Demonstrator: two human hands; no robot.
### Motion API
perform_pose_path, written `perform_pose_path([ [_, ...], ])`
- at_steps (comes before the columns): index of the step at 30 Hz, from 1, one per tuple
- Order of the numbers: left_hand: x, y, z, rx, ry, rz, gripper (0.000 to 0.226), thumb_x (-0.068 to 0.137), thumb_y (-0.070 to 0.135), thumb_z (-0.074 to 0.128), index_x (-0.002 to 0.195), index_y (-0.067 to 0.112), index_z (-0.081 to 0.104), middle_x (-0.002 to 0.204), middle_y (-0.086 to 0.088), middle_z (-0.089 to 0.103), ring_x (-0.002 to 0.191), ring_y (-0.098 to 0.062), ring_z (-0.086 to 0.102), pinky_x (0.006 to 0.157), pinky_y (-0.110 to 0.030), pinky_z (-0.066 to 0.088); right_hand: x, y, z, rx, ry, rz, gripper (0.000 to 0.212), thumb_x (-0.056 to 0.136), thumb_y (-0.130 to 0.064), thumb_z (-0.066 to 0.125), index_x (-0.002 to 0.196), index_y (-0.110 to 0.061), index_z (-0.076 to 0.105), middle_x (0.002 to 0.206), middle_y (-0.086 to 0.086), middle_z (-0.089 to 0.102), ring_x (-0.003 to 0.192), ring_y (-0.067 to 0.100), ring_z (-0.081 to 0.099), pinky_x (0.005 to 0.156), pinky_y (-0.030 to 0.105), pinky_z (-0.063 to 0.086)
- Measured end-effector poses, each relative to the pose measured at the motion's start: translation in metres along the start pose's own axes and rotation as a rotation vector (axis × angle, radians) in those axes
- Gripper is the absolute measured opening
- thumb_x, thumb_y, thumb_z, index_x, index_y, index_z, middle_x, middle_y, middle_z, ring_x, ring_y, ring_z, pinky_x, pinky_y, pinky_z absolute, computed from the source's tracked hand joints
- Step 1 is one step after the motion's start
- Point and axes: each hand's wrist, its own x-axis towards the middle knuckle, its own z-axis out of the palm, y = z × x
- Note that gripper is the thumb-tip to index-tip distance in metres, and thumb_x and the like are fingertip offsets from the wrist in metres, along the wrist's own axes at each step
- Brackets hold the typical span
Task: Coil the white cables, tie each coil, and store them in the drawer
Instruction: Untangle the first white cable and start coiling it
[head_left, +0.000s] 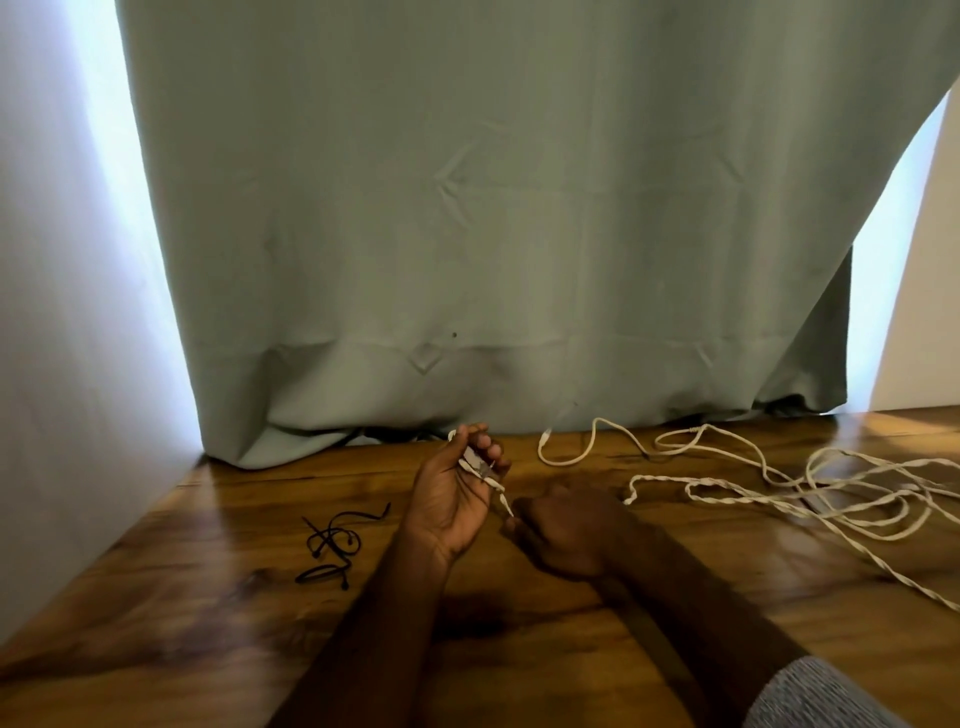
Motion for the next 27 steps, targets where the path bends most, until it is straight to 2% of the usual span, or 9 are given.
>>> perform_pose_path([
  [2, 0.001, 0.001, 0.002, -0.031, 0.004, -0.003, 0.024, 0.095, 0.019, 0.049, 0.092, 0.001, 0.064, 0.076, -0.007, 0.071, 0.069, -0.018, 0.071, 0.069, -0.034, 0.062, -0.001, -0.001, -0.003, -0.020, -0.018, -0.027, 0.042, 0.103, -0.054, 0.038, 0.106, -0.020, 0.063, 0.096, 0.006, 0.064, 0.088, 0.022, 0.056, 0.074, 0.031, 0.032],
  [5, 0.003, 0.003, 0.003, -0.021, 0.005, 0.008, 0.049, 0.105, 0.019, 0.038, 0.078, 0.006, 0.076, 0.092, -0.011, 0.076, 0.083, -0.021, 0.075, 0.087, -0.049, 0.056, 0.000, -0.003, -0.006, -0.009, -0.063, -0.083, 0.031, 0.097, -0.050, 0.052, 0.097, -0.021, 0.062, 0.089, 0.004, 0.063, 0.086, 0.021, 0.058, 0.071, 0.031, 0.040],
  [9, 0.004, -0.004, 0.005, 0.133, 0.051, 0.008, 0.028, 0.106, 0.018, 0.036, 0.093, 0.010, 0.060, 0.101, -0.015, 0.074, 0.091, -0.027, 0.074, 0.089, -0.056, 0.051, -0.004, -0.006, -0.014, 0.136, 0.018, -0.124, 0.014, 0.085, -0.031, 0.061, 0.074, -0.024, 0.055, 0.067, -0.007, 0.054, 0.062, 0.014, 0.052, 0.058, 0.027, 0.044],
  [11, 0.003, -0.011, 0.006, 0.246, 0.045, -0.007, 0.018, 0.106, 0.016, 0.038, 0.107, 0.012, 0.056, 0.100, -0.017, 0.074, 0.088, -0.029, 0.074, 0.083, -0.052, 0.056, -0.008, -0.003, -0.019, 0.183, 0.102, -0.115, 0.004, 0.082, -0.028, 0.063, 0.083, -0.024, 0.064, 0.077, -0.007, 0.066, 0.067, 0.014, 0.060, 0.057, 0.025, 0.046],
  [14, 0.004, -0.021, 0.002, 0.513, 0.059, -0.024, 0.028, 0.105, 0.013, 0.043, 0.131, 0.021, 0.048, 0.094, -0.013, 0.076, 0.078, -0.025, 0.074, 0.074, -0.043, 0.058, -0.010, 0.007, -0.024, 0.291, 0.184, -0.112, 0.021, 0.078, -0.027, 0.062, 0.095, -0.024, 0.074, 0.084, -0.015, 0.071, 0.066, 0.009, 0.062, 0.055, 0.017, 0.048],
  [17, 0.002, -0.027, 0.000, 0.813, -0.006, -0.037, 0.023, 0.103, 0.016, 0.048, 0.119, 0.020, 0.065, 0.094, -0.012, 0.076, 0.074, -0.026, 0.072, 0.066, -0.040, 0.055, -0.010, 0.016, -0.024, 0.410, 0.312, -0.115, 0.016, 0.080, -0.029, 0.064, 0.087, -0.022, 0.076, 0.073, -0.008, 0.072, 0.062, 0.009, 0.063, 0.060, 0.033, 0.052],
  [20, -0.005, -0.026, 0.001, 1.025, -0.157, -0.108, 0.022, 0.100, 0.023, 0.052, 0.088, 0.017, 0.070, 0.069, -0.016, 0.064, 0.043, -0.023, 0.052, 0.043, -0.028, 0.035, -0.010, 0.025, -0.023, 0.445, 0.416, -0.107, 0.013, 0.080, -0.031, 0.076, 0.083, -0.019, 0.072, 0.075, -0.010, 0.069, 0.069, 0.007, 0.063, 0.064, 0.032, 0.052],
  [25, -0.004, -0.019, 0.000, 0.724, -0.258, -0.533, 0.062, 0.095, 0.069, 0.034, 0.074, 0.015, 0.055, 0.048, 0.002, 0.029, 0.032, -0.007, 0.021, 0.041, -0.021, 0.009, -0.010, 0.036, -0.017, 0.566, 0.542, -0.055, 0.024, 0.078, -0.031, 0.086, 0.096, -0.020, 0.074, 0.086, -0.018, 0.066, 0.076, 0.002, 0.061, 0.065, 0.017, 0.045],
  [27, -0.004, -0.016, 0.000, 0.677, -0.346, -0.588, 0.058, 0.092, 0.068, 0.044, 0.075, 0.014, 0.054, 0.046, 0.004, 0.025, 0.031, -0.005, 0.020, 0.040, -0.021, 0.007, -0.009, 0.036, -0.012, 0.692, 0.493, -0.026, 0.017, 0.084, -0.024, 0.082, 0.100, -0.019, 0.077, 0.085, -0.020, 0.071, 0.076, 0.000, 0.065, 0.068, 0.014, 0.045],
])
